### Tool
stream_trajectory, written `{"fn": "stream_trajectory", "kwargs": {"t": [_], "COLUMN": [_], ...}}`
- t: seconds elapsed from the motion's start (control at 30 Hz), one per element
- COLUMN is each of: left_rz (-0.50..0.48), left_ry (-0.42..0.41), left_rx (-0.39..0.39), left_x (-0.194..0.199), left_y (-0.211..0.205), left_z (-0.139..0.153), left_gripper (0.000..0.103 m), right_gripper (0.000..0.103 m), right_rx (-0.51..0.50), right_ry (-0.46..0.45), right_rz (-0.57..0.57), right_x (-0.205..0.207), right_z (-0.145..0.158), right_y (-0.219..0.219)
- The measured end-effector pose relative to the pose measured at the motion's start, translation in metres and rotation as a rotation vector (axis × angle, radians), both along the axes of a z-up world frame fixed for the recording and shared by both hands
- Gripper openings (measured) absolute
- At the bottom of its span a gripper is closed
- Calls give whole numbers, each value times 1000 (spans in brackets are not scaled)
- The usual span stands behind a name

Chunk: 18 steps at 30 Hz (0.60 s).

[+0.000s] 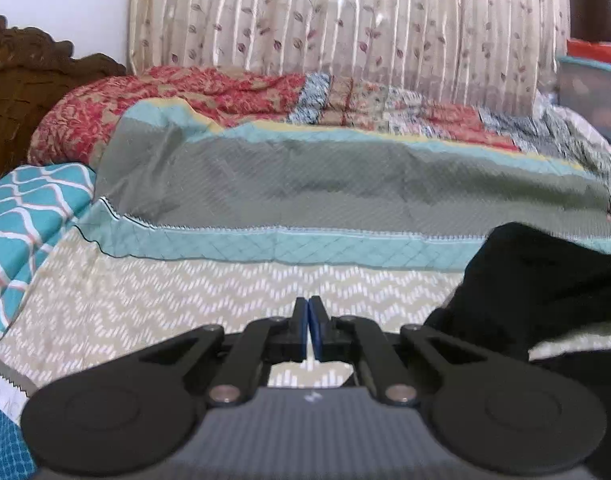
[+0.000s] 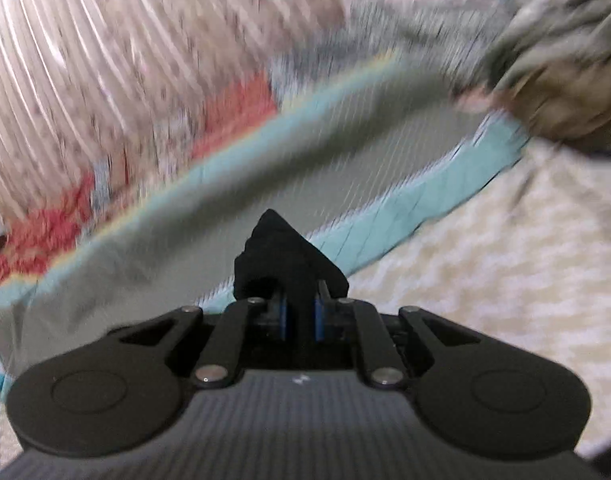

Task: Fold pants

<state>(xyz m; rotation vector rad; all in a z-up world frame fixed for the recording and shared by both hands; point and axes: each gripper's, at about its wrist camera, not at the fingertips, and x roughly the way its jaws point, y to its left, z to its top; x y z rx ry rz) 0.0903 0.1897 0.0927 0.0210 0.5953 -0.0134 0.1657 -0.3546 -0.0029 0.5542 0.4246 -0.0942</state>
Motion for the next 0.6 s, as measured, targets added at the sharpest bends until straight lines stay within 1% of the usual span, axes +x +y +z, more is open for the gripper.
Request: {"fn": "stream_trajectory", "kwargs": {"t": [0.03,0.07,0.1,0.13,0.17,0.2,0.23,0.27,0.3,0.33,0.37,0.4,0.43,0.47,0.5,0.53,0.57,0.6], "left_rz": [-13,-27,-51,-78,-103,-115,-134,-177,-215,-252,-291,-333,-360,-376,-385,-394,-385,-390], "left_ry": [13,31,47,55,67,85,103,123,135,146,163,189,219,267,317,362,371,360], "left_rx": [12,21,18,6,-9,-17,-25,-39,-47,-46,-40,-35,-32,-35,-59,-101,-112,-105], "left_x": [3,7,13,24,37,48,57,70,79,90,100,111,119,128,134,139,140,137], "left_y": [-3,-8,-14,-17,-21,-27,-32,-38,-43,-50,-59,-67,-74,-82,-85,-87,-89,-90], "left_z": [-3,-8,-13,-19,-25,-30,-35,-41,-44,-46,-50,-55,-61,-70,-78,-83,-84,-81], "left_gripper": [3,9,13,23,28,30,33,41,46,56,64,66,67,53,38,22,17,16], "right_gripper": [15,15,15,16,23,27,28,28,29,30,34,39,41,44,46,46,48,49], "right_rx": [-34,-70,-107,-141,-167,-180,-169,-139,-102,-77,-71,-73,-76,-78,-78,-78,-76,-74], "right_ry": [-16,-19,1,44,105,161,190,199,193,179,169,161,151,142,135,134,137,141], "right_rz": [-53,-113,-170,-223,-264,-304,-348,-375,-384,-383,-377,-365,-347,-327,-308,-292,-278,-266], "right_x": [-20,-40,-56,-66,-72,-77,-84,-89,-94,-97,-98,-99,-99,-98,-99,-98,-93,-88], "right_z": [2,3,1,-4,-10,-17,-22,-24,-23,-21,-17,-10,-4,-1,2,-3,-7,-9], "right_y": [-5,-10,-15,-21,-28,-36,-46,-54,-59,-60,-56,-55,-52,-46,-42,-38,-36,-35]}}
